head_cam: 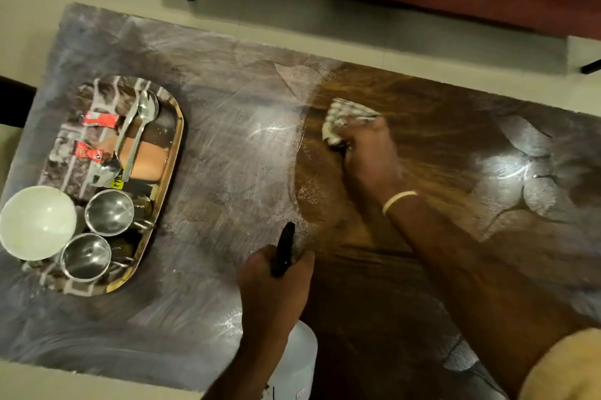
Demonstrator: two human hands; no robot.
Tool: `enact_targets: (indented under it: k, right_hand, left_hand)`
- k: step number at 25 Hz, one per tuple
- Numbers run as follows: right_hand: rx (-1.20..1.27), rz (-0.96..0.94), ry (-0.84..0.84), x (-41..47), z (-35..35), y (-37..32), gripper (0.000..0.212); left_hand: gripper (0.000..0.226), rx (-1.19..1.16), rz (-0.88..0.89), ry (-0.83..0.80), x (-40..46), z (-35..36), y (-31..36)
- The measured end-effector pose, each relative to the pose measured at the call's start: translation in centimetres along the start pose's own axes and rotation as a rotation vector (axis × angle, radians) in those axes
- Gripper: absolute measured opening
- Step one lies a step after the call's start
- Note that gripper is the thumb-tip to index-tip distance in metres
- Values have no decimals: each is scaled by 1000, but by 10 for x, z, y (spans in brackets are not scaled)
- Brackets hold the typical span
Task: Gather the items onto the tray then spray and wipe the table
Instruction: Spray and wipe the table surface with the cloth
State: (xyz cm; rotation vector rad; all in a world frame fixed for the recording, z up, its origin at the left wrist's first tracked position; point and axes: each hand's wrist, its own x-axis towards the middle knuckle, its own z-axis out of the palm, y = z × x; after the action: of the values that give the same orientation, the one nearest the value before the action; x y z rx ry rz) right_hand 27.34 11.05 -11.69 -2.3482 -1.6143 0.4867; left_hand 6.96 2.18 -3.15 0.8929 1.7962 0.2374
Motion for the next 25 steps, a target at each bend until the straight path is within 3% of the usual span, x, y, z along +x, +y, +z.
enact_targets:
  k: [2, 4, 6, 7, 9, 10, 12, 15, 18, 20, 22, 25]
  right_hand:
    - [69, -204, -163, -64, 14, -25, 29]
    - [73, -563, -361, -145, 20, -16, 29]
    - [-15, -743, -409, -191, 10, 22, 30]
    - [-23, -687, -364, -187, 3, 42, 32]
    - [-18, -367, -205, -150, -6, 59, 41]
    - [-29, -192, -127, -124, -5, 58, 44]
    - [-78, -46, -37, -92, 5, 24, 41]
    - [-17, -211, -102, -129, 28, -36, 37]
    - [-10, -487, -287, -214, 25, -17, 47]
    - [33, -423, -269, -236, 6, 12, 52]
    - [32, -211, -154, -215, 3, 30, 49]
    - [-19, -32, 17, -157, 30, 7, 44]
  left_hand:
    - [35, -60, -45, 33, -7, -3, -8]
    - [32, -102, -53, 90, -16, -8, -22]
    - [28, -76, -23, 93, -31, -12, -34]
    - [28, -58, -18, 69, -37, -13, -40]
    - [24, -39, -55, 62, -48, -14, -54]
    - [22, -41, -86, 63, -53, -14, -62]
    - [23, -56, -135, 44, -62, -15, -74]
    - [17, -113, -160, 102, -73, -22, -85]
    - [15, -125, -176, 141, -75, -40, -91]
    - [14, -126, -163, 123, -75, -52, -102]
    - [14, -87, -123, 118, -73, -62, -116]
    - [24, -43, -92, 111, -70, -70, -134]
